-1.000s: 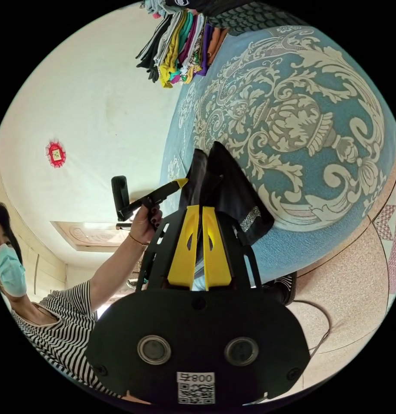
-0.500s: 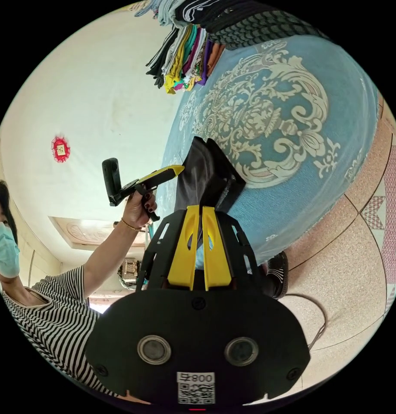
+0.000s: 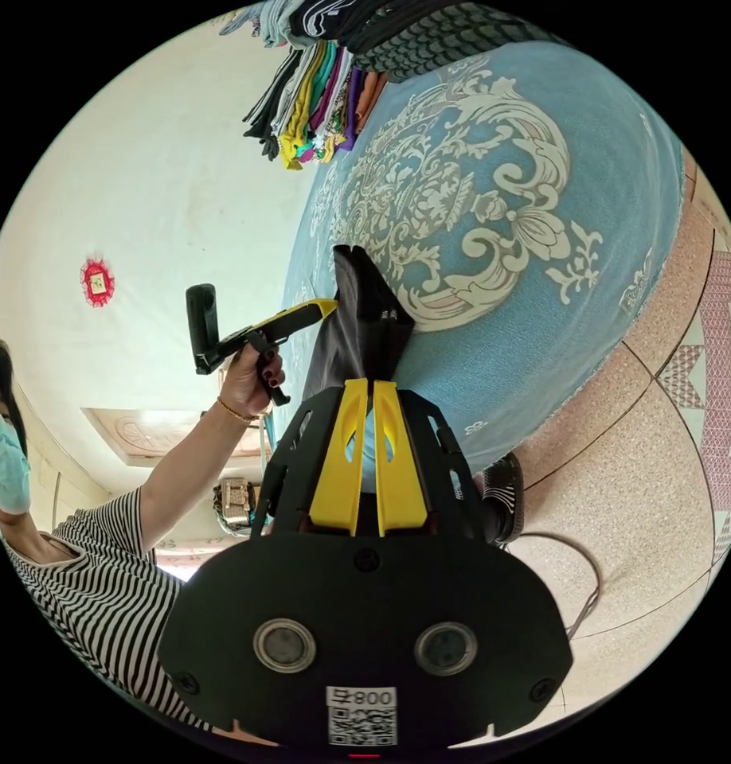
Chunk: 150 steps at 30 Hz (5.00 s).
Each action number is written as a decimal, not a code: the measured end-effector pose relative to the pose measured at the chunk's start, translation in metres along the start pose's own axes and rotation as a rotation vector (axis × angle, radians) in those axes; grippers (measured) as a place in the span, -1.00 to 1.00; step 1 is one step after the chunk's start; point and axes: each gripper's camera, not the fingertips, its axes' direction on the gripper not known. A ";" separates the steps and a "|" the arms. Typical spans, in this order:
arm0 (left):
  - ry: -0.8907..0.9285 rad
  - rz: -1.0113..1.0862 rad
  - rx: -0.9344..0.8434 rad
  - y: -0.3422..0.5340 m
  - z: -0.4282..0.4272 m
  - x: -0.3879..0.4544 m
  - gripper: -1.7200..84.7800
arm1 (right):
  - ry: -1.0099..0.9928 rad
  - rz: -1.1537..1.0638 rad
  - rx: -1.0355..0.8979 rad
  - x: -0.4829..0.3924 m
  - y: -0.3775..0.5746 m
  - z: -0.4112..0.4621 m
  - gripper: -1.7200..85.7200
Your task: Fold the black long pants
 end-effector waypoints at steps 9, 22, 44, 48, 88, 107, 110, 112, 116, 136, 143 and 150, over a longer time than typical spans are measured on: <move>0.103 -0.308 0.368 0.109 -0.123 -0.002 -0.88 | -0.018 -0.019 0.003 0.024 -0.012 0.035 -0.94; -0.183 -0.926 0.435 0.394 -0.303 -0.006 -0.84 | 0.045 -0.196 -0.083 0.014 -0.023 0.132 -0.94; -0.185 -1.181 0.505 0.576 -0.462 0.045 -0.90 | 0.077 -0.955 -0.745 -0.100 -0.022 0.585 -0.81; -0.157 -1.016 0.610 0.561 -0.500 0.055 -0.80 | 0.130 -1.006 -0.863 -0.092 -0.023 0.655 -0.79; 0.018 -0.578 0.389 0.549 -0.592 0.153 -0.94 | -0.154 -1.023 -1.263 0.027 -0.006 0.780 -0.85; 0.037 -0.616 0.469 0.543 -0.601 0.151 -0.95 | 0.141 -1.557 -1.011 -0.003 0.039 0.819 -0.92; -0.004 -0.604 0.509 0.536 -0.608 0.147 -0.95 | 0.130 -1.566 -0.968 -0.011 0.034 0.818 -0.95; -0.042 -0.595 0.536 0.530 -0.612 0.142 -0.95 | 0.122 -1.547 -0.922 -0.019 0.021 0.818 -0.95; -0.148 -0.613 0.606 0.514 -0.619 0.120 -0.94 | 0.178 -1.540 -0.832 -0.034 -0.001 0.821 -0.96; -0.161 -0.770 0.520 0.475 -0.583 0.043 -0.87 | 0.272 -1.254 -0.840 -0.035 -0.060 0.830 -0.95; -0.137 -0.720 0.627 0.474 -0.599 0.060 -0.88 | 0.350 -1.255 -0.827 -0.012 -0.050 0.762 -0.88; -0.150 -0.665 0.538 0.453 -0.589 0.069 -0.90 | 0.413 -1.217 -0.842 0.007 -0.043 0.744 -0.90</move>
